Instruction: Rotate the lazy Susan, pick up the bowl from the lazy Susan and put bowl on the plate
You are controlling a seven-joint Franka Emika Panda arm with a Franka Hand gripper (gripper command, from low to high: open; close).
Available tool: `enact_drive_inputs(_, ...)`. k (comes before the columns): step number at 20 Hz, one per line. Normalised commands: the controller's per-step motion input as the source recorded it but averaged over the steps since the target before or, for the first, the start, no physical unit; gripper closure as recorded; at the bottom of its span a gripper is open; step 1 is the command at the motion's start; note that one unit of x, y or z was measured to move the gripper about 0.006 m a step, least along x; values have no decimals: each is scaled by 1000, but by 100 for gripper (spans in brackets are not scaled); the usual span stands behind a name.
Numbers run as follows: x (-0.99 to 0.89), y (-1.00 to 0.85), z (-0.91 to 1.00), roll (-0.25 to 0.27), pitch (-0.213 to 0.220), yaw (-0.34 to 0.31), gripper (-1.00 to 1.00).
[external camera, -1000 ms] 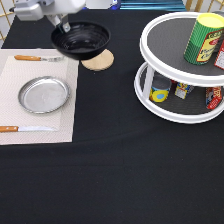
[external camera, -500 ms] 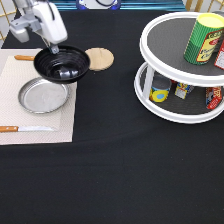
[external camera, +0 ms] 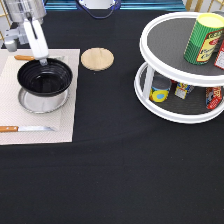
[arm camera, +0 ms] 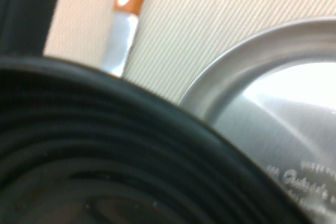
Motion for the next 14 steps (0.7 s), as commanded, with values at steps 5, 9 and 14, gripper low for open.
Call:
enact_drive_inputs(5, -291, -317, -227, -1, -103, -246, 100)
enact_drive_inputs(9, -641, -301, -101, 5, -103, -134, 100)
enact_drive_inputs(14, -751, 74, -73, 14, -121, -20, 100)
